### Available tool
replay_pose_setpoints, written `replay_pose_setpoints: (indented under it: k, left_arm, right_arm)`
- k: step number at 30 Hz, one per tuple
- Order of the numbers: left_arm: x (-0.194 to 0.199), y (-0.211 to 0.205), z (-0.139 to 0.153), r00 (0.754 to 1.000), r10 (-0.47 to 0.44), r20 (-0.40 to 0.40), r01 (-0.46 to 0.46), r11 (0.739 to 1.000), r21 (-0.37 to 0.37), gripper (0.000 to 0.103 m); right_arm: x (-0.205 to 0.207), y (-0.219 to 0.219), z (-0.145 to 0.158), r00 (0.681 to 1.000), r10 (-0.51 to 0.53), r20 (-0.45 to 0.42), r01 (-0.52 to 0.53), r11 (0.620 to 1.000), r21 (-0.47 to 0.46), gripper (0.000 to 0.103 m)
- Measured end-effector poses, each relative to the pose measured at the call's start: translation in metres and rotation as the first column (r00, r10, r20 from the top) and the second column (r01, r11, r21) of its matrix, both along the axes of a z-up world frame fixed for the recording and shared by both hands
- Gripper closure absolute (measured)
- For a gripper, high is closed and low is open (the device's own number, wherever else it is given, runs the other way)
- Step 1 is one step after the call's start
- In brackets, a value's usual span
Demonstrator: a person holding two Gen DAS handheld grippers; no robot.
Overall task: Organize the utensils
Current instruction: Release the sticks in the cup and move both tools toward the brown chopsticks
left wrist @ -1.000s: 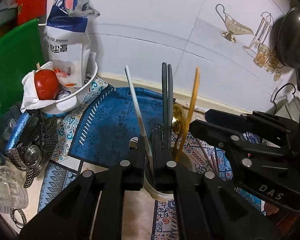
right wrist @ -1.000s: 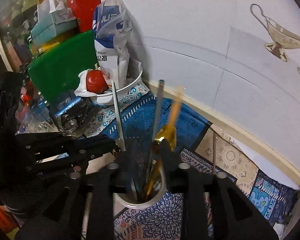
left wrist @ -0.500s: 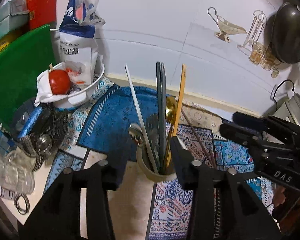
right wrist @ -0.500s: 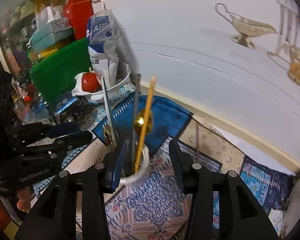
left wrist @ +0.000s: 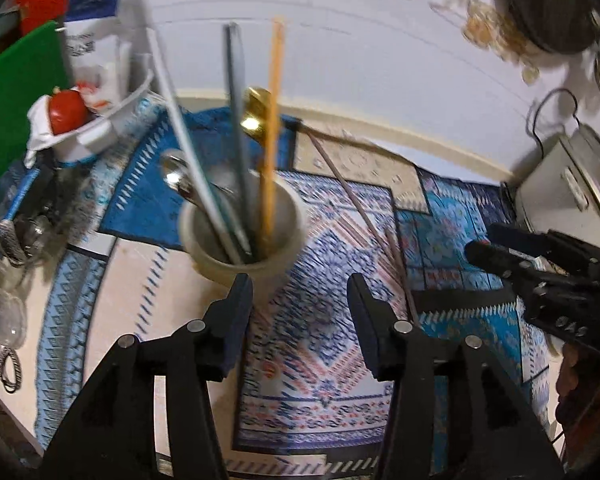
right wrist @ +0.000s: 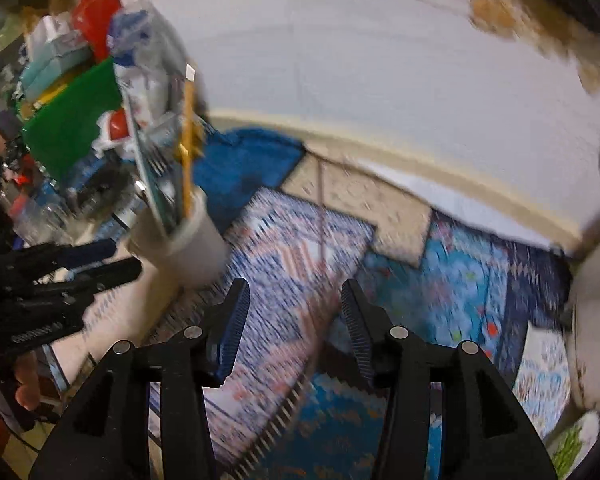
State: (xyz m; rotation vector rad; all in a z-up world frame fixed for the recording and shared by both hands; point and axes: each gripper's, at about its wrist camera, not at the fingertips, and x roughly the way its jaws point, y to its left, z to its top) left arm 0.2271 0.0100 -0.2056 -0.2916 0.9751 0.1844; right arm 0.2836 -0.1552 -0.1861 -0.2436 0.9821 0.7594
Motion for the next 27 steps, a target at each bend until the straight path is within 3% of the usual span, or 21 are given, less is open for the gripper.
replay_pose_setpoints:
  k: [9,13,17,19,27]
  left_arm:
    - [0.005,-0.03,-0.03,0.996,-0.067,-0.053,0.068,0.998,0.01,0.055]
    - [0.006,-0.036,-0.043,0.993,-0.081,-0.085,0.082,0.997,0.011,0.055]
    - [0.01,-0.041,-0.052,0.991,-0.096,-0.095,0.097,0.995,0.002,0.055]
    - [0.014,-0.046,-0.053,0.99,-0.11,-0.089,0.11,0.994,0.002,0.055]
    - [0.054,-0.066,-0.057,0.982,-0.176,-0.07,0.175,0.984,-0.016,0.055]
  right_arm:
    - [0.003,-0.015,-0.067,0.986,-0.014,-0.165,0.004,0.998,-0.061,0.059]
    - [0.003,-0.004,-0.086,0.98,0.007,-0.197,-0.022,0.997,-0.074,0.071]
    - [0.004,0.005,-0.091,0.987,0.02,-0.162,-0.036,0.995,-0.097,0.084]
    - [0.006,0.007,-0.092,0.988,0.029,-0.151,-0.045,0.994,-0.102,0.096]
    - [0.023,-0.018,-0.088,0.992,-0.003,-0.122,-0.009,0.995,-0.099,0.101]
